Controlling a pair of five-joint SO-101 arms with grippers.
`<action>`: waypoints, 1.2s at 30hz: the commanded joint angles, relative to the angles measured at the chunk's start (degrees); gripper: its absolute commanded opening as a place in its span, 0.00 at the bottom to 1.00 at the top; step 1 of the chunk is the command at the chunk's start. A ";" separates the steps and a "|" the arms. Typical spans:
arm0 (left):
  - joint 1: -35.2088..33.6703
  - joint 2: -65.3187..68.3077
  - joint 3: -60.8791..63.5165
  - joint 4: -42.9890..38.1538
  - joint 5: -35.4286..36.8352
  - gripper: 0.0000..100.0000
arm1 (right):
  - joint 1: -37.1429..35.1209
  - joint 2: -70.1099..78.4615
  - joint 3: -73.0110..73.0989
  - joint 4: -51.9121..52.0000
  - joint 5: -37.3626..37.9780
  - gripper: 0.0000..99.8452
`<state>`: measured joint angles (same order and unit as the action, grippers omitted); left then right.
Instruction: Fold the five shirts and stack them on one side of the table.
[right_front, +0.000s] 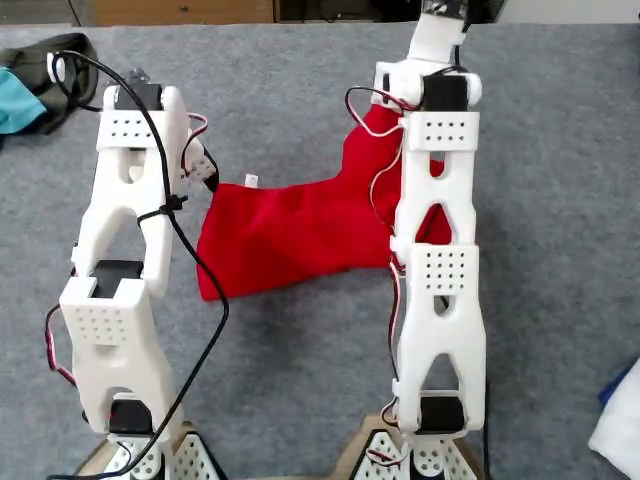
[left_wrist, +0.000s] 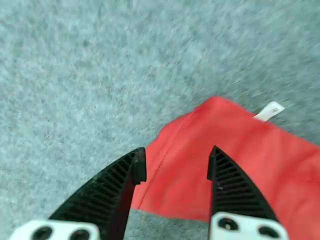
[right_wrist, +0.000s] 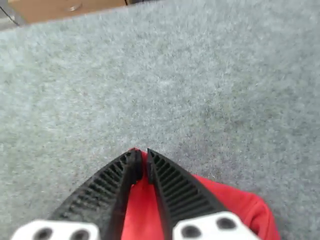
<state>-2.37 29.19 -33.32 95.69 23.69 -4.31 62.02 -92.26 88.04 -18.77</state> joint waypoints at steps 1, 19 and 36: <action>1.49 -0.48 -5.27 -0.09 0.35 0.21 | 0.66 -7.52 -3.12 2.02 -0.09 0.01; 2.90 -0.40 14.86 -17.58 5.01 0.21 | 0.92 -12.00 -3.03 4.66 -0.09 0.01; 5.10 -0.40 18.02 -18.99 5.63 0.06 | 0.92 -12.00 -3.03 4.66 -0.09 0.01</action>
<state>2.29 29.19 -15.21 77.49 29.32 -4.31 55.25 -92.35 92.44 -18.77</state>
